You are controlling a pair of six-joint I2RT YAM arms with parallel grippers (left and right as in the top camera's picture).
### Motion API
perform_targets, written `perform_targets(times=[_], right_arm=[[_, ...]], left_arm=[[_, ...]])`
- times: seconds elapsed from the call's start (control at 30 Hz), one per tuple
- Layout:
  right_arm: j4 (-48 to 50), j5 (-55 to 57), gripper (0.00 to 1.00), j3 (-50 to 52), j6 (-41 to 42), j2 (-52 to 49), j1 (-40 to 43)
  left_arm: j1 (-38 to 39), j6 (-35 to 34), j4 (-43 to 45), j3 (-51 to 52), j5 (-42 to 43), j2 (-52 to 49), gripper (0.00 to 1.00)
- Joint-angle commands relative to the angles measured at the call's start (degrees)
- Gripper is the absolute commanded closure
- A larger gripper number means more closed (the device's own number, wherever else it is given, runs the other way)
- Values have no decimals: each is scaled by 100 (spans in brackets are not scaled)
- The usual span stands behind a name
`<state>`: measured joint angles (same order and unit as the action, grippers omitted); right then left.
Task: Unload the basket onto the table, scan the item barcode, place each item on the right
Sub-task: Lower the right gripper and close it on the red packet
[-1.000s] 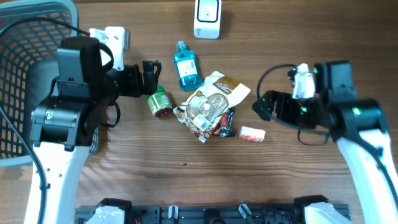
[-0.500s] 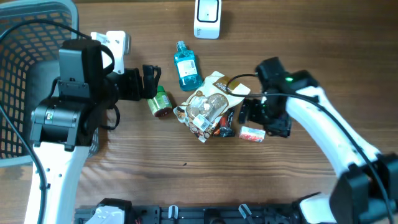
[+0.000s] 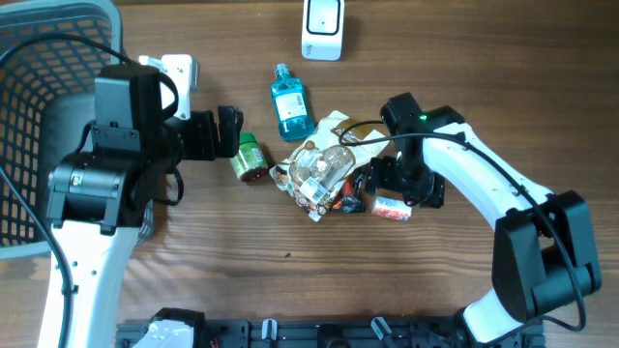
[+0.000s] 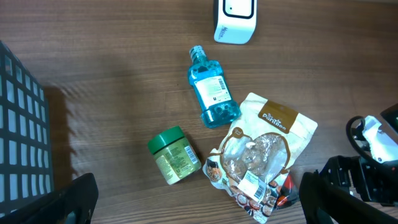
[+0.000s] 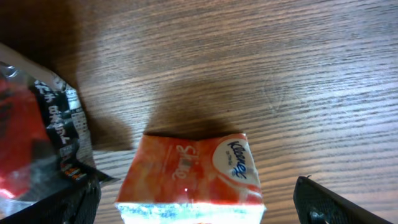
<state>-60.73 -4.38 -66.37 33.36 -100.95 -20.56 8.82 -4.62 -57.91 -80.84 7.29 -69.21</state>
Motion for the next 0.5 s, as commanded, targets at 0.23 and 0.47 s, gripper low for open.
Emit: perform_targets(times=[0.23,0.47], right_arm=[[772,-160,0,953,-195,-107,-17],[909,-160,0,953,-1056,-107,-17]], left_arm=[[-37,-11,-2,4,-57,-2,0],[-37,-11,-4,4,-57,-2,0]])
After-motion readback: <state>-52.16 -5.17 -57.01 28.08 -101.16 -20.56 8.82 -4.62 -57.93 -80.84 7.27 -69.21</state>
